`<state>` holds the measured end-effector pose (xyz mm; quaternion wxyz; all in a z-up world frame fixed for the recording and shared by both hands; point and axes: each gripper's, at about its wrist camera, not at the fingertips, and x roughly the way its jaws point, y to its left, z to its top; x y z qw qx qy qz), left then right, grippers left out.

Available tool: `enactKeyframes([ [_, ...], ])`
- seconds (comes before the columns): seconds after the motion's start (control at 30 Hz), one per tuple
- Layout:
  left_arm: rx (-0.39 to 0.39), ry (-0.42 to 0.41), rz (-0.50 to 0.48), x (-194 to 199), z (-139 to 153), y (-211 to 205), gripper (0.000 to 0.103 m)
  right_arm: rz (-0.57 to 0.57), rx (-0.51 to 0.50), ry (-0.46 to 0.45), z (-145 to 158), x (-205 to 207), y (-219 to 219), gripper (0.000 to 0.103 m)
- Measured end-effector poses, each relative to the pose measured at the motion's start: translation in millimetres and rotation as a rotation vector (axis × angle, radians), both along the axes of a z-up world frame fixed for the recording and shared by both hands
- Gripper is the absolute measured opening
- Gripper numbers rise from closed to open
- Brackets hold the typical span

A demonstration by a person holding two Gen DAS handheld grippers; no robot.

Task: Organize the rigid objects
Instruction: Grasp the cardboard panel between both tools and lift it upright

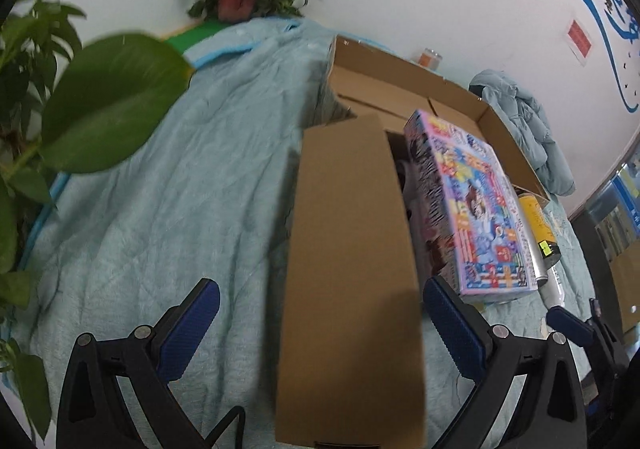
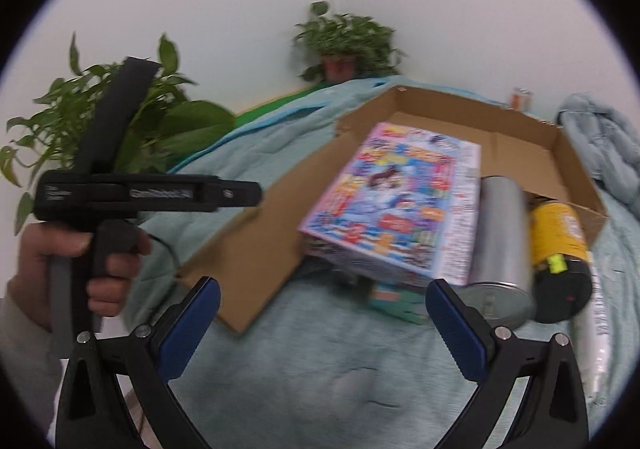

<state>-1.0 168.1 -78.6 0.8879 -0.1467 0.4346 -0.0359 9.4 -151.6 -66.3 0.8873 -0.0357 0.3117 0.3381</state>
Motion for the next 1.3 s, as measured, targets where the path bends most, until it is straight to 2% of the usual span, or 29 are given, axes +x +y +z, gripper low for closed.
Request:
enactKeyframes([
  [0.1,-0.106,0.028,-0.039,4,-15,11,0.101,0.073,0.051,0.099,-4,6,16,0.102],
  [0.17,-0.149,0.065,-0.074,8,-24,10,0.1,0.104,0.09,0.178,-9,13,23,0.102],
  [0.23,-0.178,0.093,-0.118,11,-31,5,0.095,0.121,0.106,0.231,-14,20,31,0.102],
  [0.3,-0.204,0.107,-0.158,11,-36,0,0.082,0.134,0.103,0.269,-19,25,40,0.102],
  [0.43,-0.203,0.09,-0.158,6,-35,-3,0.079,0.131,0.084,0.325,-25,30,53,0.097],
  [0.5,-0.217,0.092,-0.164,5,-35,-4,0.079,0.134,0.082,0.356,-28,33,59,0.085],
  [0.57,-0.199,0.098,-0.172,2,-31,-10,0.079,0.144,0.085,0.384,-32,34,63,0.081],
  [0.73,-0.124,0.085,-0.193,-19,-22,-27,0.079,0.142,0.079,0.389,-35,32,66,0.079],
  [0.93,-0.089,0.103,-0.196,-40,-17,-37,0.079,0.162,0.033,0.37,-35,24,67,0.075],
  [1.0,-0.134,0.108,-0.179,-39,-22,-33,0.079,0.143,0.002,0.362,-38,23,68,0.067],
  [1.13,-0.294,0.086,-0.157,-35,-26,-9,0.08,0.14,0.031,0.385,-41,27,65,0.064],
  [1.17,-0.334,0.081,-0.155,-33,-30,-3,0.084,0.14,0.034,0.386,-41,26,63,0.064],
  [1.27,-0.336,0.129,-0.125,-20,-44,6,0.085,0.137,0.041,0.393,-43,28,64,0.064],
  [1.3,-0.365,0.124,-0.135,-19,-46,6,0.084,0.135,0.04,0.396,-44,29,65,0.065],
])
